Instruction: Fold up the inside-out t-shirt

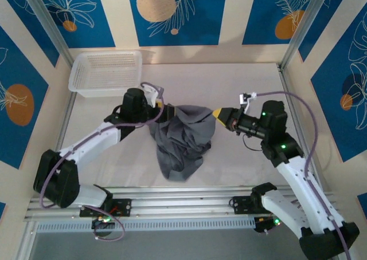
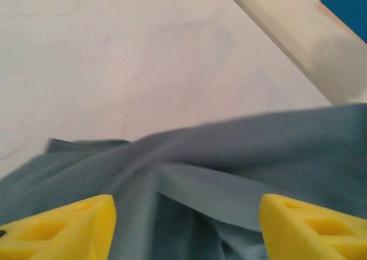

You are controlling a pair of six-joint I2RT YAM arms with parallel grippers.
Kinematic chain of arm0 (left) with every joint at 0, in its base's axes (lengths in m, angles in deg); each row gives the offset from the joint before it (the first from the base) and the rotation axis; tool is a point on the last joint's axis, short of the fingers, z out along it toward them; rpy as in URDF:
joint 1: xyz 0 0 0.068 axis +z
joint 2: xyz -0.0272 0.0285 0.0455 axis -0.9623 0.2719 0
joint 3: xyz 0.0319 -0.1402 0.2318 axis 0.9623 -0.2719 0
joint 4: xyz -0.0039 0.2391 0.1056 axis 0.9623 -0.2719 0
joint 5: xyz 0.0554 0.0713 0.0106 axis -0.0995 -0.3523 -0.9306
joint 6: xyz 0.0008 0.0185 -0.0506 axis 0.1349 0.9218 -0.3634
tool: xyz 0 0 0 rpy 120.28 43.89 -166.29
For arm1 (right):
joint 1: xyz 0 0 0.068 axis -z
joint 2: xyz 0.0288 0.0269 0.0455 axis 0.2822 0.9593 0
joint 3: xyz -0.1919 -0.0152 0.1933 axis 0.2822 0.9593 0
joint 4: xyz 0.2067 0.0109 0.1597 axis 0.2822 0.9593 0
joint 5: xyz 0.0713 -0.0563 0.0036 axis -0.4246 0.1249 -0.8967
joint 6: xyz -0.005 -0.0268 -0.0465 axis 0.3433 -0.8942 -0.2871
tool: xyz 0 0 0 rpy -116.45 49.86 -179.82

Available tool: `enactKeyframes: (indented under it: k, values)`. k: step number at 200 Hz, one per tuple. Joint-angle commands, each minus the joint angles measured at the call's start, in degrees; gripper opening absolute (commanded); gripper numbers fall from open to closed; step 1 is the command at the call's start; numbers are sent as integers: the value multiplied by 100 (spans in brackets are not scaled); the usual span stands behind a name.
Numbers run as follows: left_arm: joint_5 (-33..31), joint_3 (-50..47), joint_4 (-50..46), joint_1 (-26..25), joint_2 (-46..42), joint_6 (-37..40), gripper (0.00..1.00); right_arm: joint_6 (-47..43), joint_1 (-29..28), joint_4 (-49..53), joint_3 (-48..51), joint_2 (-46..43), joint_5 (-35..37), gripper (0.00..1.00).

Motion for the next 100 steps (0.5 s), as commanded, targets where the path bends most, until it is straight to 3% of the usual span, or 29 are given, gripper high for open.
enactKeyframes:
  k: [1,24,52,71,100]
  values:
    - [371,-196,149,-645,-653,139,71,390,40,-391,226,-24,52,0]
    - [422,-49,-71,-1083,-717,419,71,351,31,-424,167,136,-108,0]
    - [-308,291,-404,-1162,-227,557,61,321,-88,-482,45,257,-251,0]
    - [62,551,-385,-1170,259,762,52,251,-216,-473,-27,256,-252,0]
    - [647,780,-69,-1179,813,758,54,122,-311,-301,-157,235,-222,0]
